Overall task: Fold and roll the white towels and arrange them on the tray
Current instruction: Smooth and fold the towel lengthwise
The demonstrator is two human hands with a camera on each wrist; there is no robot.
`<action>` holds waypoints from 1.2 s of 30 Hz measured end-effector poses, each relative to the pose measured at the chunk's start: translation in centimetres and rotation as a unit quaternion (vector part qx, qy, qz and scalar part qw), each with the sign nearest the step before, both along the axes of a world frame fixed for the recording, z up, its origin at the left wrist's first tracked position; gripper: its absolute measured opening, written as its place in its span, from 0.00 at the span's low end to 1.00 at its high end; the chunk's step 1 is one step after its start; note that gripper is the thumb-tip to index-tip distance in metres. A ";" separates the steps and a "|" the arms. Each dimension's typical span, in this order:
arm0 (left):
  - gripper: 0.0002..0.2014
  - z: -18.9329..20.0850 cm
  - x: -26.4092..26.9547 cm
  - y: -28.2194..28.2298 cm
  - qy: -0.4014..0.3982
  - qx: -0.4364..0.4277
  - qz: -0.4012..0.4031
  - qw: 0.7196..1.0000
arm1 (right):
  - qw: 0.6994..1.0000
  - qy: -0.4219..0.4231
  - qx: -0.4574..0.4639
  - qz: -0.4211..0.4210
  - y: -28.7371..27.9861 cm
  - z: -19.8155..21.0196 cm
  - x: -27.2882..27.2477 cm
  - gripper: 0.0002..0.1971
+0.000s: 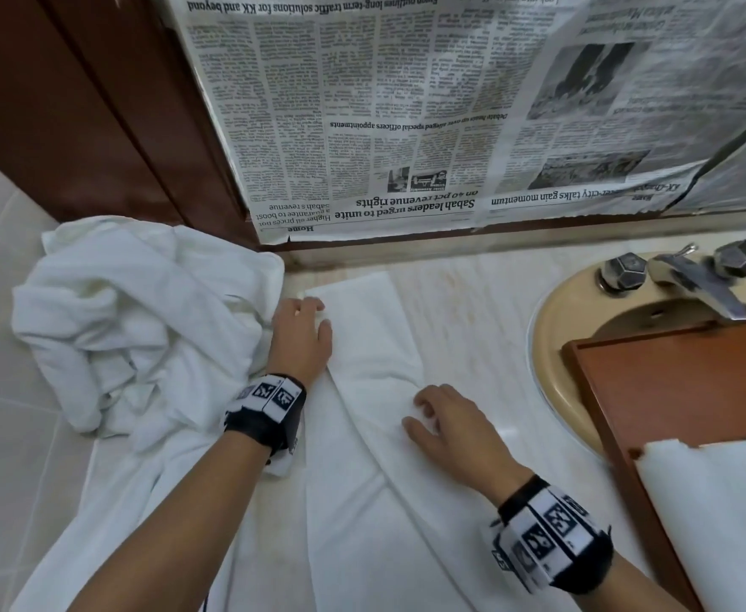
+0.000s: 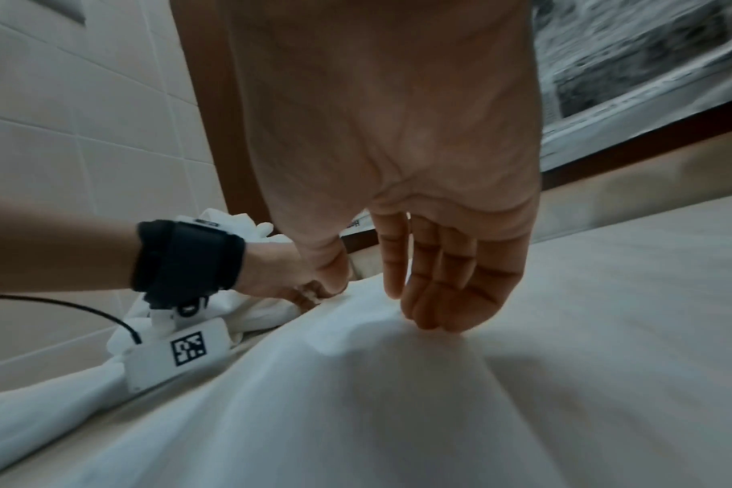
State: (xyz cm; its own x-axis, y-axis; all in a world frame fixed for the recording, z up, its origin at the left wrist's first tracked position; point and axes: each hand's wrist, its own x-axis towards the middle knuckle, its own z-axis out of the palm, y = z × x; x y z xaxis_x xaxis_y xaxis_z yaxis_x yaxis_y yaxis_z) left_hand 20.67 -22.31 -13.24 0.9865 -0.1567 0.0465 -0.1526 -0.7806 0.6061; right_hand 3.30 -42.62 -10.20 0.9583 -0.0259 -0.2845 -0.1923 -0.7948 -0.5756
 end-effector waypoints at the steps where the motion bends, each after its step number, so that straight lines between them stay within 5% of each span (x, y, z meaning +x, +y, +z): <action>1: 0.15 0.2 -1.0 0.0 0.026 0.005 0.000 1.000 | 1.000 -0.002 -0.001 -0.006 -0.5 -0.2 -0.7 0.20; 4: 0.20 0.0 -3.3 0.0 0.096 0.074 -0.002 0.993 | 0.999 -0.008 -0.032 0.000 -1.0 -0.8 -1.6 0.25; 10: 0.21 0.0 -3.1 -1.4 0.111 0.094 -0.016 0.989 | 0.983 0.012 -0.168 0.078 -1.3 -2.1 0.2 0.30; 17: 0.23 1.0 -0.5 -6.2 0.140 0.128 -0.063 0.980 | 0.992 0.035 -0.121 -0.002 -6.6 -1.5 0.8 0.30; 21: 0.24 1.6 -2.0 -7.0 0.152 0.096 -0.022 0.983 | 0.995 -0.039 -0.086 -0.040 -5.4 0.5 -4.4 0.23; 26: 0.27 1.6 -4.8 -6.5 0.256 0.159 0.013 0.954 | 0.991 0.055 -0.123 0.019 -0.8 -0.1 -11.6 0.20; 30: 0.10 1.6 -6.2 -6.0 0.250 0.078 -0.010 0.965 | 0.991 0.047 -0.125 -0.010 0.8 0.0 -12.5 0.08; 36: 0.09 1.6 -7.6 -3.9 0.204 0.010 -0.030 0.978 | 0.998 0.004 -0.055 0.022 3.9 5.6 -12.9 0.07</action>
State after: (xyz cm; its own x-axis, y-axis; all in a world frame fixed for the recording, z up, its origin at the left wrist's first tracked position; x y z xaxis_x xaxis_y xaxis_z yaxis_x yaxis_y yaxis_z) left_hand 13.10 -26.19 -11.64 0.9113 -0.2110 -0.3535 0.0541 -0.7900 0.6108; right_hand -9.58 -38.73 -4.59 0.9569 -0.0142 -0.2901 -0.1594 -0.8605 -0.4838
